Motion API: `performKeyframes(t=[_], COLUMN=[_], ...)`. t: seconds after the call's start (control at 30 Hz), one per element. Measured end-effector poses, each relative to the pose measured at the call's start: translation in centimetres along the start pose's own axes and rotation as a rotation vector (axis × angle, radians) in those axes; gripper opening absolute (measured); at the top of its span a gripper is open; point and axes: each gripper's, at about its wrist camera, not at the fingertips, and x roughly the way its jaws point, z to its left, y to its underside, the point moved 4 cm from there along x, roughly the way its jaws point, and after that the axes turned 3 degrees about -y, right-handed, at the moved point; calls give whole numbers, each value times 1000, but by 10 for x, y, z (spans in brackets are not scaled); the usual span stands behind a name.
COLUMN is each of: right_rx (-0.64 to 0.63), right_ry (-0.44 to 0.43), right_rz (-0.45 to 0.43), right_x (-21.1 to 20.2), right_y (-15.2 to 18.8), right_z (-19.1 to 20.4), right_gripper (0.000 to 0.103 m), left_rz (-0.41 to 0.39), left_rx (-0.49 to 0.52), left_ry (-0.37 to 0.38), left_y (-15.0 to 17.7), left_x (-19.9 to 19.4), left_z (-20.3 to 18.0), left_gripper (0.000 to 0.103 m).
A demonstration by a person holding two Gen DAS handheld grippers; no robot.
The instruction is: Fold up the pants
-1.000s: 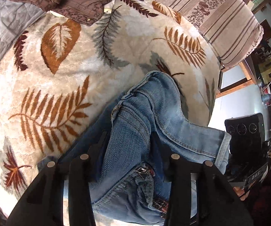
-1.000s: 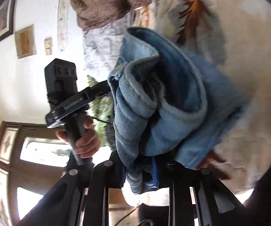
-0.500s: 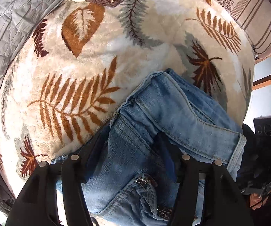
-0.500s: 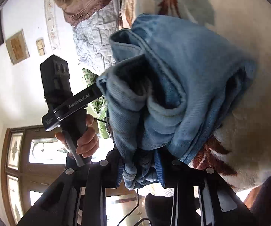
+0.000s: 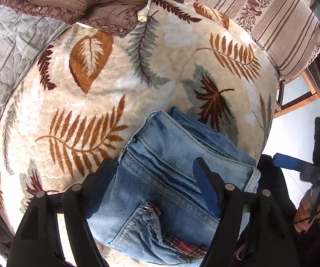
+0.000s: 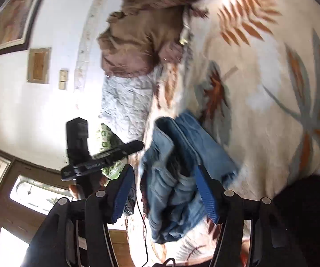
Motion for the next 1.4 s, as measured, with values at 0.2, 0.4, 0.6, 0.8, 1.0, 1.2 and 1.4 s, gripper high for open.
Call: performKeyframes(t=[0.2,0.4,0.6,0.8,1.0,1.2,1.4], right_rx=[-200,-174,-7,11,143,258,238], right_ry=[229,216,77,30,61,22,1], right_rz=[160,186,156,251,335,304,288], right_x=[56,55,11,34,69,79,83], right_y=[16,19,13,38,46,46,48], right_z=[-11,-29,-24,-11,-24,-43,-46], right_gripper=[39,20,48,55,59,60,24], left_rz=[32,7,-62,-8,3,94,61], left_rx=[1,21,-17,-39,71,159,60], left_ry=[-64,-93,-41,-50,-26,-23,125], left_y=[13,16,12,5,-3,-7,-3], left_x=[39,35,-12,1,12,45,44], left_z=[-2,-7,15,24,15,13,14], left_gripper=[74,74,69,70,71,81,51])
